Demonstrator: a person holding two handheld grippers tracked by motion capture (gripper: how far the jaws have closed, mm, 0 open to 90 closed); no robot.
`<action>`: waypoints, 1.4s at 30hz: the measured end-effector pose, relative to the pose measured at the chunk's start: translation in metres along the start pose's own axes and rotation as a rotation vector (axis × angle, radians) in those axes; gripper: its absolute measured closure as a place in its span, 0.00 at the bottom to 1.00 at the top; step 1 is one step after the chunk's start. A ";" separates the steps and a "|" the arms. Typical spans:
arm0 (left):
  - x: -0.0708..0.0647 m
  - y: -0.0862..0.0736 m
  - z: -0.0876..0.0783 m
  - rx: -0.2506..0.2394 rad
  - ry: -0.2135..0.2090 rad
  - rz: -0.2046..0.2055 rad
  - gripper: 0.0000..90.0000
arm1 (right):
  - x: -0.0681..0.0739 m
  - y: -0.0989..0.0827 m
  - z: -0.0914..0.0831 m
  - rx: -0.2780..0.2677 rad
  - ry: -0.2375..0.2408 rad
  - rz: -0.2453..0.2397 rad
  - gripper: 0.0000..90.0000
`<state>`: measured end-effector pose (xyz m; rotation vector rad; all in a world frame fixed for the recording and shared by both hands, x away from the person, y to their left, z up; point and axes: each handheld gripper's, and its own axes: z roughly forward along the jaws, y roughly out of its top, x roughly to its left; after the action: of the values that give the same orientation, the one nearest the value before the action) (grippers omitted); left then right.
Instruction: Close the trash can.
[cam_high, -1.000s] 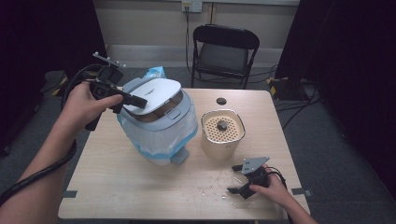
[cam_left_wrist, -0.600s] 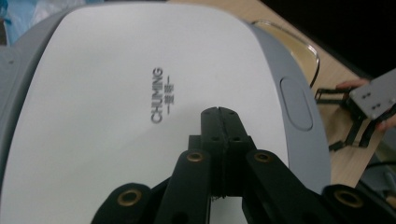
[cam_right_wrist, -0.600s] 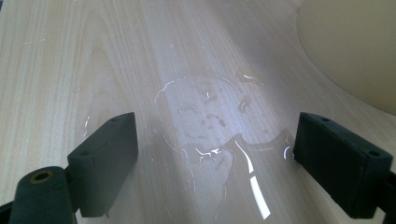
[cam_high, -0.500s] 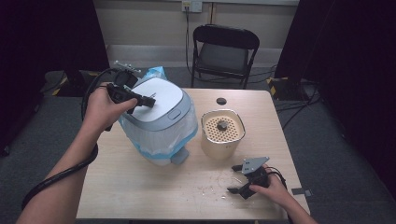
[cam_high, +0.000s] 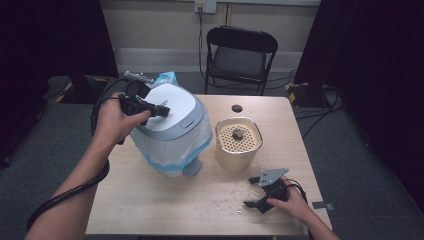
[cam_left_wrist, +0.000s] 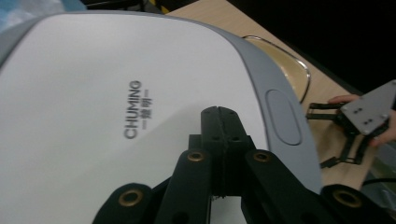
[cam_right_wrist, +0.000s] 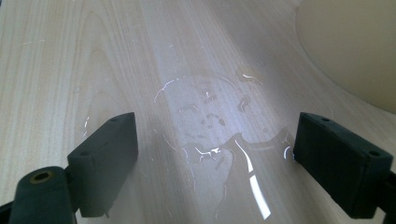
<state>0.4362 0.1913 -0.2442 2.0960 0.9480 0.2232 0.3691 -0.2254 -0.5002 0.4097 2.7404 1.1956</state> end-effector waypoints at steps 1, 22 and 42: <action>-0.002 0.001 0.000 0.001 0.012 0.010 1.00 | 0.000 0.000 0.000 0.002 0.001 0.001 0.15; -0.006 0.002 -0.024 -0.013 0.008 0.024 0.20 | 0.000 0.000 0.000 0.002 0.001 0.001 0.15; -0.002 -0.097 -0.062 -0.048 -0.052 -0.002 0.19 | 0.000 0.000 0.000 0.001 0.000 0.001 0.15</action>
<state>0.3527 0.2654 -0.2742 2.0476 0.9048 0.1877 0.3690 -0.2254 -0.5001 0.4117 2.7410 1.1953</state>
